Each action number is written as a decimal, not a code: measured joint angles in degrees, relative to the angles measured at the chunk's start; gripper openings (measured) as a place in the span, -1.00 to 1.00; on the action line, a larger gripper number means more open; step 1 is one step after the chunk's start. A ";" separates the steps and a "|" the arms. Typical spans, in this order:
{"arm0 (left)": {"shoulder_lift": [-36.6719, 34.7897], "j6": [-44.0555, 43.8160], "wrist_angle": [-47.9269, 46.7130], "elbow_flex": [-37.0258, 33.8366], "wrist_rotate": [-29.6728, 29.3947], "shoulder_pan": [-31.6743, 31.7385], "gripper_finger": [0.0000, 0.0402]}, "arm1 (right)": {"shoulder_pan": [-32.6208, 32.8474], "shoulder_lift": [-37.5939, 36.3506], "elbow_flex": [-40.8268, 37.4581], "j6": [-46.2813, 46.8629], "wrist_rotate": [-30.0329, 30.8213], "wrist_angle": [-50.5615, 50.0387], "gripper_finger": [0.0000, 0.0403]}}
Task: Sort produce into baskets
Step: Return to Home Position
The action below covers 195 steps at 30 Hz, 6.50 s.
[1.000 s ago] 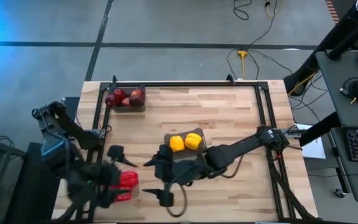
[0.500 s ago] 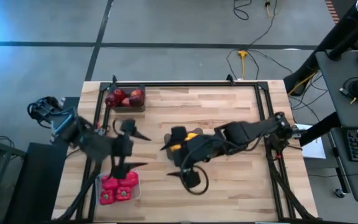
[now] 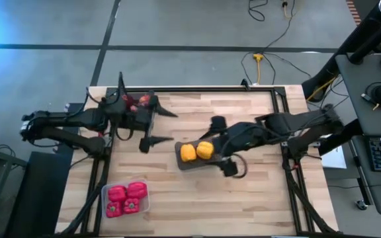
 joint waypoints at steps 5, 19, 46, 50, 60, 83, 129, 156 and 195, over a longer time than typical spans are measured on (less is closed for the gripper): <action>-7.20 -1.55 2.58 -9.23 0.00 5.82 0.77 | -2.58 -15.45 -25.34 -0.05 -0.25 17.37 0.90; -29.35 -5.29 2.98 -29.38 0.11 8.21 0.77 | -24.71 -42.04 -69.55 3.63 -17.09 54.50 0.90; -59.63 -11.59 -20.93 -45.97 -10.21 7.81 0.77 | -21.89 -79.57 -100.51 16.29 -13.95 56.63 0.89; -59.74 -10.45 -19.53 -49.69 -8.09 7.83 0.77 | -21.41 -78.56 -100.51 16.89 -13.94 58.15 0.89; -59.71 -6.79 -16.66 -51.15 -7.47 7.80 0.77 | -21.52 -77.00 -100.54 18.19 -13.49 48.59 0.89; -59.74 2.70 -0.43 -56.04 -5.74 4.29 0.77 | -21.52 -76.14 -100.58 18.19 -13.35 47.17 0.90; -56.41 -2.49 -0.54 -54.51 -6.01 4.38 0.77 | -14.89 -83.05 -100.60 18.21 -13.51 48.36 0.90; -56.41 -2.51 -0.52 -54.51 -6.01 4.38 0.77 | -14.89 -83.01 -100.60 18.21 -13.46 48.41 0.90; -56.41 -2.49 -0.54 -54.51 -6.01 4.38 0.77 | -14.89 -83.01 -100.60 18.20 -13.42 48.42 0.90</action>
